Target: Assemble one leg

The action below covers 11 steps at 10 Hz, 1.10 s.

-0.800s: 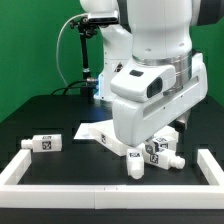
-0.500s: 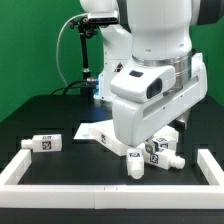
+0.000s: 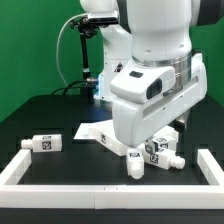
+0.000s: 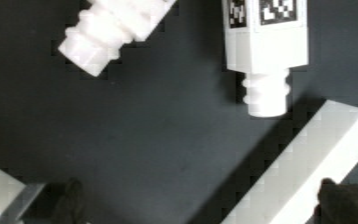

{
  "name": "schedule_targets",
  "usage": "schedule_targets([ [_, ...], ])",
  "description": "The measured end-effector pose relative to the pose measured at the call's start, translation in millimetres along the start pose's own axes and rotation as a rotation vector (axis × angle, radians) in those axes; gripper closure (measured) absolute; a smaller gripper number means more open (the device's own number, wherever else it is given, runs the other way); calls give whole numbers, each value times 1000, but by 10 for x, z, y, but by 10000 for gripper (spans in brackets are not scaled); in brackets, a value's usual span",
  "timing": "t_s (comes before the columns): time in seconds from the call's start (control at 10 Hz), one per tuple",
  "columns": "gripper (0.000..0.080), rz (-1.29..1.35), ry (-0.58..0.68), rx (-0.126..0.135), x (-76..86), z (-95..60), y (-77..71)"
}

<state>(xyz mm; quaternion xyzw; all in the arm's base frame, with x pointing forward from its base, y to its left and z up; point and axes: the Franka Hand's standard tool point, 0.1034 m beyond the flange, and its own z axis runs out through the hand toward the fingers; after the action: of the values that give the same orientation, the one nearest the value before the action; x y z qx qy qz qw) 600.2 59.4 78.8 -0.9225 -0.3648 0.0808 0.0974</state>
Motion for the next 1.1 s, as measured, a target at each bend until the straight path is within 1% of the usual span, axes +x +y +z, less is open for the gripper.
schedule_targets([
  [0.2, 150, 1, 0, 0, -6, -1, 7],
  [0.3, 150, -47, -3, -5, -84, -27, 101],
  [0.4, 150, -63, -5, -11, -234, -52, 270],
  [0.5, 150, -56, -8, -16, -370, -68, 407],
  [0.6, 150, -45, -8, -20, -415, -84, 459],
  [0.7, 150, -51, -8, -18, -384, -68, 426],
  [1.0, 150, -51, -9, -17, -386, -59, 426],
  [1.1, 150, -4, -3, -23, -402, -63, 437],
])
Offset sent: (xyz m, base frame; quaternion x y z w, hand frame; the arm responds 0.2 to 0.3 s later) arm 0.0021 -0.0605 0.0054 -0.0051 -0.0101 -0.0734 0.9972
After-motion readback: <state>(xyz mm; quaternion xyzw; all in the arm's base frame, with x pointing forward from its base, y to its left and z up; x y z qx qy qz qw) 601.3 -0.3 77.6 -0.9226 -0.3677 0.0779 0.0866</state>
